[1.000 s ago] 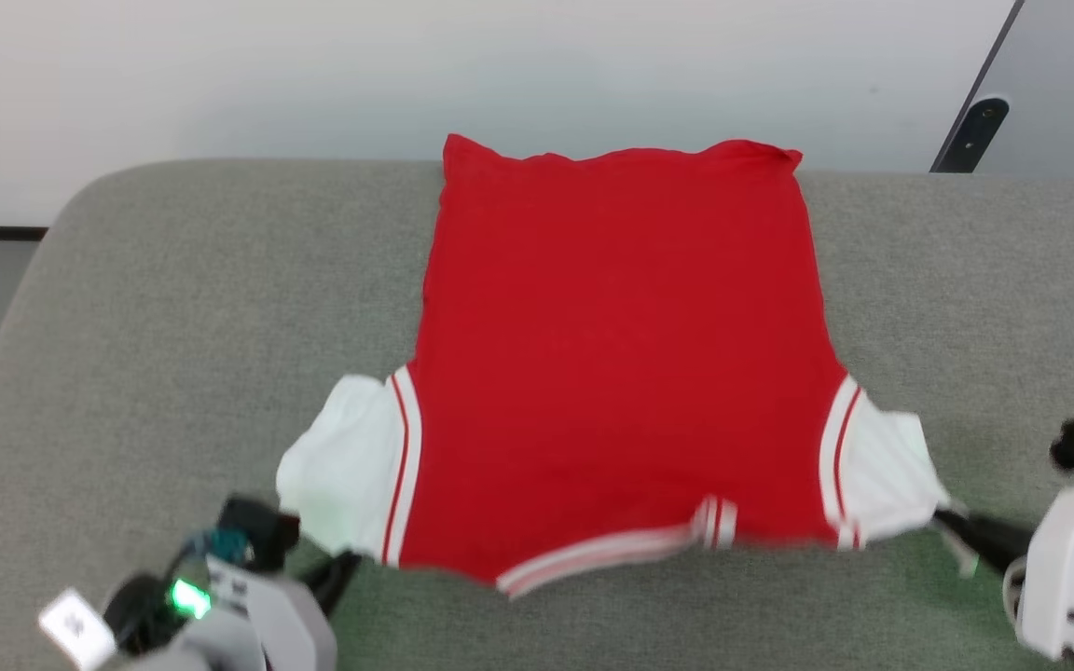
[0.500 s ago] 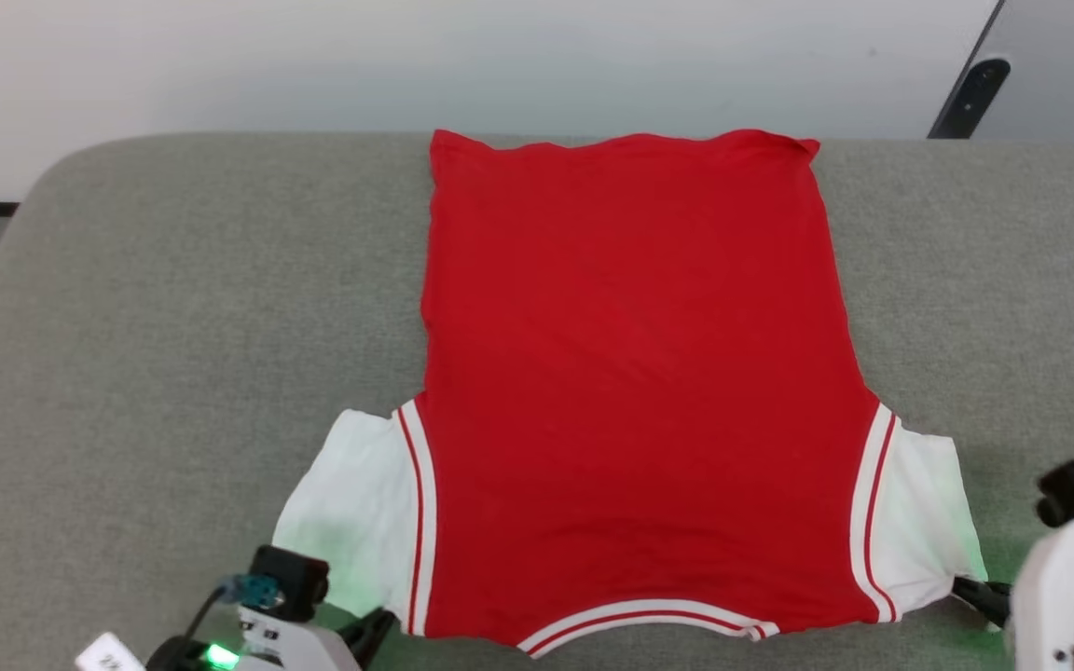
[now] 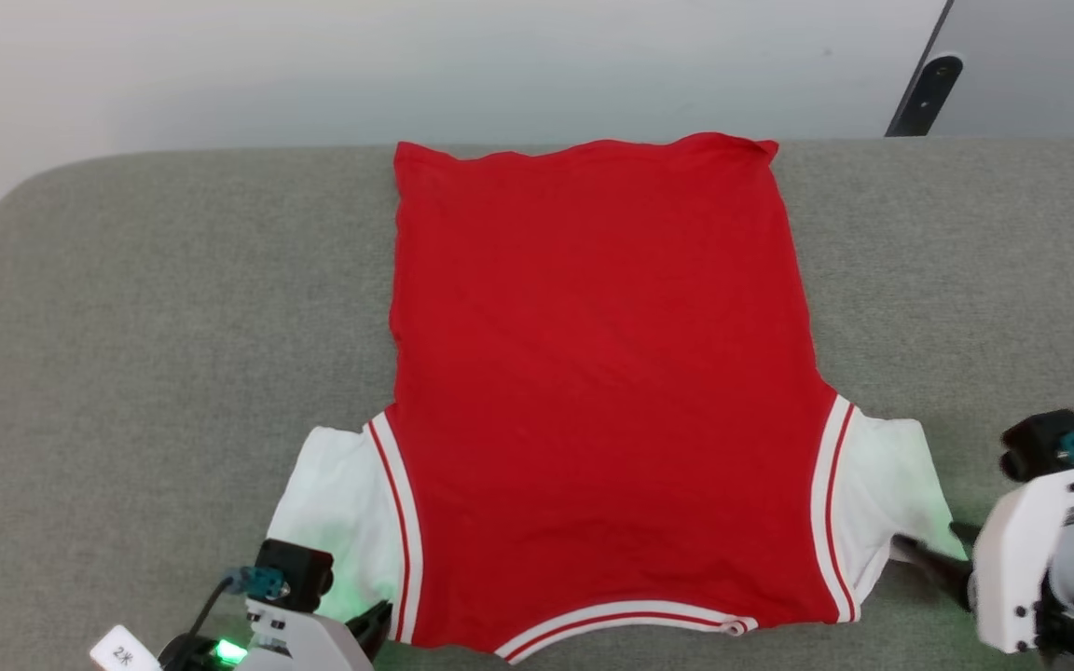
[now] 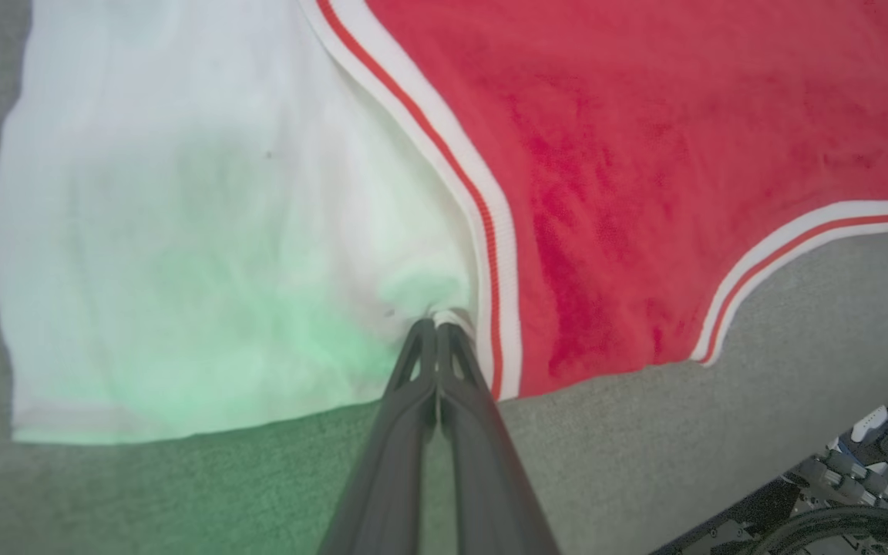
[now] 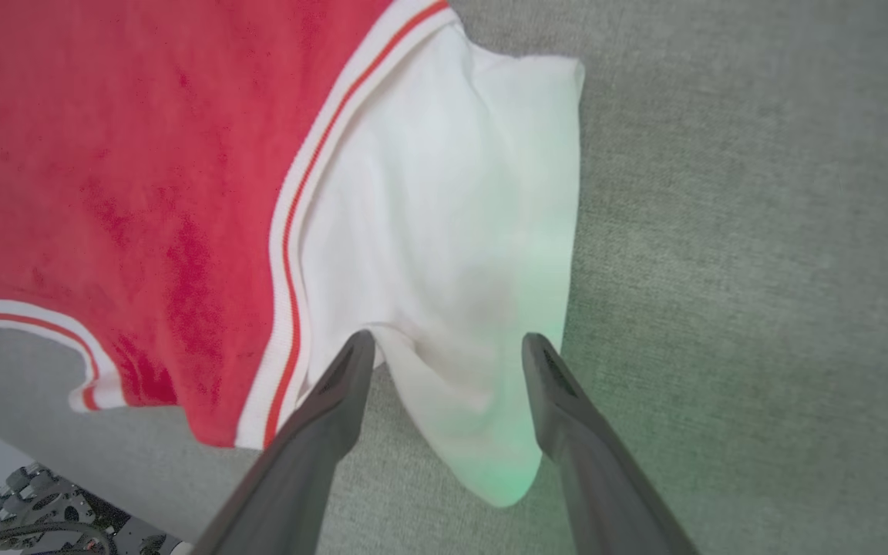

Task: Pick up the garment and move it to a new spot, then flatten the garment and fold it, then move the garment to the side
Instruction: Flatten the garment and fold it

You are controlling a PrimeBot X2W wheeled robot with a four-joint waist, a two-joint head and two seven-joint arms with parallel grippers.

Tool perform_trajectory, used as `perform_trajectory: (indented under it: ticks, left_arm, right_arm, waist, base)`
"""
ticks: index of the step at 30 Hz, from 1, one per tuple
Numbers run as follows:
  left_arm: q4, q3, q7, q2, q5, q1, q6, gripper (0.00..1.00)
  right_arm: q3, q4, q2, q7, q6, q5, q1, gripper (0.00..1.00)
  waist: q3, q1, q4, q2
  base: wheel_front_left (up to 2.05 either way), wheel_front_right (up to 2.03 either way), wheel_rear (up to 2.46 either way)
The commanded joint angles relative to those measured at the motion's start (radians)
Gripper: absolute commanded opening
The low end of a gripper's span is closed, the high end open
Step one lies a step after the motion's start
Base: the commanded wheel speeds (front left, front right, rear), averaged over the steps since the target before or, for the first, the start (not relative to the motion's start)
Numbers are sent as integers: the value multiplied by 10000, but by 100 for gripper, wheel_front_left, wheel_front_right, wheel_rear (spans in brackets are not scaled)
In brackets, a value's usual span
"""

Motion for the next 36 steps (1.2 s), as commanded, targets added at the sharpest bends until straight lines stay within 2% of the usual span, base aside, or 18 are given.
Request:
perform_trajectory:
  ticks: [1, 5, 9, 12, 16, 21, 22, 24, 27, 28, 31, 34, 36]
  left_arm:
    - [9, 47, -110, -33, -80, 114, -26, 0]
    - [-37, 73, -282, -18, 51, 73, -57, 0]
    - [-83, 109, -378, -106, 133, -105, -75, 0]
    - [-124, 140, -453, -173, 267, -312, -95, 0]
    - [-137, 109, -500, -334, 526, -691, -266, 0]
    - [-5, -19, -458, -742, 983, -1470, -607, 0]
    - [-5, -19, -458, -742, 983, -1470, -607, 0]
    - [154, -102, -500, -1141, 1247, -1943, -831, 0]
    - [292, -163, -526, -1433, 1368, -2213, -1014, 0]
    - [446, -178, -614, -1699, 1455, -2473, -1173, 0]
    - [683, -291, -693, -2130, 1630, -2803, -1438, 0]
    - [870, -334, -765, -2368, 1710, -2990, -1604, 0]
    - [1034, -381, -815, -2621, 1770, -3167, -1773, 0]
  right_arm:
    - [-209, -355, -95, -196, -10, 51, 251, 100]
    - [-1002, -1659, -160, -1353, -10, -298, 918, 100]
    - [-1499, -3220, -141, -3141, -4, -900, 1329, 100]
    - [-1601, -3656, -117, -4347, -5, -1603, 1089, 100]
    - [-1464, -3233, 16, -5183, -7, -2219, -114, 100]
    - [-959, -1855, -265, -4881, -10, -2549, -2435, 100]
    - [-959, -1855, -265, -4881, -10, -2549, -2435, 100]
    - [-630, -815, -429, -4586, -10, -2391, -3775, 100]
    - [-343, -106, -630, -4329, -10, -2253, -4530, 100]
    - [-25, 554, -861, -4050, -10, -2106, -5266, 100]
    - [434, 1533, -1290, -3500, -10, -1788, -6263, 100]
    - [651, 2248, -1424, -3005, -10, -1579, -6815, 100]
    - [812, 2893, -1542, -2293, -10, -1293, -7335, 100]
  waist:
    - [-30, 0, -62, 0]
    - [63, 0, -39, 0]
    - [272, 0, 107, 0]
    - [530, 0, 255, 0]
    - [962, 0, 577, 0]
    - [1615, 0, 1281, 0]
    - [1615, 0, 1281, 0]
    - [1984, 0, 1764, 0]
    - [2201, 0, 2103, 0]
    - [2417, 0, 2418, 0]
    - [2754, 0, 2901, 0]
    - [2945, 0, 3171, 0]
    - [3159, 0, 3448, 0]
  base:
    - [0, 0, 0]
    - [0, 0, 0]
    - [0, 0, 0]
    - [0, 0, 0]
    - [0, 0, 0]
    - [0, 0, 0]
    - [0, 0, 0]
    - [0, 0, 0]
    - [0, 0, 0]
    - [0, 0, 0]
    - [0, 0, 0]
    - [0, 0, 0]
    - [0, 0, 0]
